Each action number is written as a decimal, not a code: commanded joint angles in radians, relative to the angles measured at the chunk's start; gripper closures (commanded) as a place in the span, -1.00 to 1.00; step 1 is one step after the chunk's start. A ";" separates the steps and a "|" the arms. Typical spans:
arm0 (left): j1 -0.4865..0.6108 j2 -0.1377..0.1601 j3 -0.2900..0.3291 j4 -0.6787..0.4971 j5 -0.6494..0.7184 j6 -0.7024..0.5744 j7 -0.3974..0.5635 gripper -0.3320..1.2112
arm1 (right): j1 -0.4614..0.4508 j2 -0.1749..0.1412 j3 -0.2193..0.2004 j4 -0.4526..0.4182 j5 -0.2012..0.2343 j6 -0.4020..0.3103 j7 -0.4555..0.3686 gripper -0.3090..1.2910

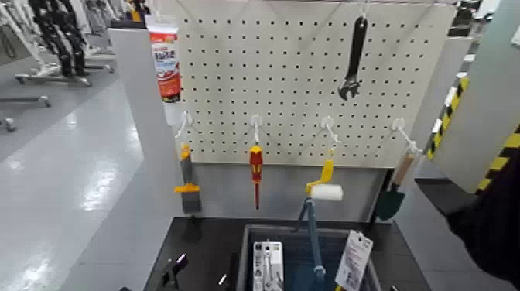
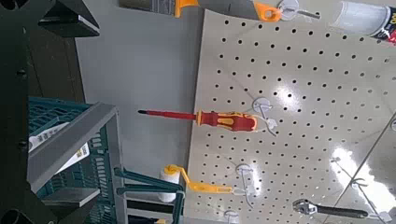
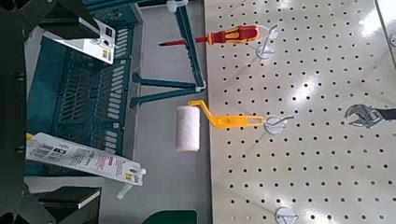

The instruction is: Put the black wrench into the crate.

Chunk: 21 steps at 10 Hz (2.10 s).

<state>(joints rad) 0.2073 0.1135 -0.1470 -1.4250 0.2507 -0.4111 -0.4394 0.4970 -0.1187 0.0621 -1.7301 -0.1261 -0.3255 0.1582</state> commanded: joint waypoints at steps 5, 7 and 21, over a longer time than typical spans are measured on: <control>0.000 -0.002 -0.002 0.000 0.001 0.002 0.001 -0.44 | -0.078 -0.016 -0.093 -0.103 -0.050 0.152 0.073 -0.46; -0.002 -0.002 -0.002 0.001 -0.001 0.002 0.001 -0.44 | -0.136 -0.027 -0.120 -0.138 -0.096 0.241 0.106 -0.46; -0.028 0.005 -0.028 0.012 0.004 0.006 -0.004 -0.44 | -0.687 -0.099 -0.177 -0.157 -0.219 0.642 0.342 -0.44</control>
<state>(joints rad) 0.1800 0.1169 -0.1736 -1.4129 0.2546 -0.4049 -0.4433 -0.1706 -0.2135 -0.1174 -1.8936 -0.3433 0.3096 0.4998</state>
